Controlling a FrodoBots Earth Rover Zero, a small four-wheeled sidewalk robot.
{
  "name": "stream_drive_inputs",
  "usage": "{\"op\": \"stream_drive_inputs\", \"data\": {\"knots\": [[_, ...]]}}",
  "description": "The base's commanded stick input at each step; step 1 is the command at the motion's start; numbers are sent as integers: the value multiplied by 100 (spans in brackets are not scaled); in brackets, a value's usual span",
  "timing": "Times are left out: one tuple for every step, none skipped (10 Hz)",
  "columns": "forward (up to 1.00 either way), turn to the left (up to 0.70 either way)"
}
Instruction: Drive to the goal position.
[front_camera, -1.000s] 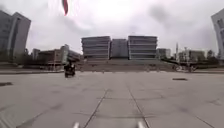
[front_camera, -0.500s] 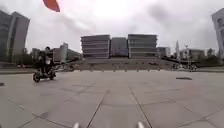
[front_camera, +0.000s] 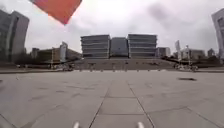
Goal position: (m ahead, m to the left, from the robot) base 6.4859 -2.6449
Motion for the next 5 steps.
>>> {"op": "stream_drive_inputs", "data": {"knots": [[70, 0], [70, 1], [70, 1], [70, 1], [70, 1]]}}
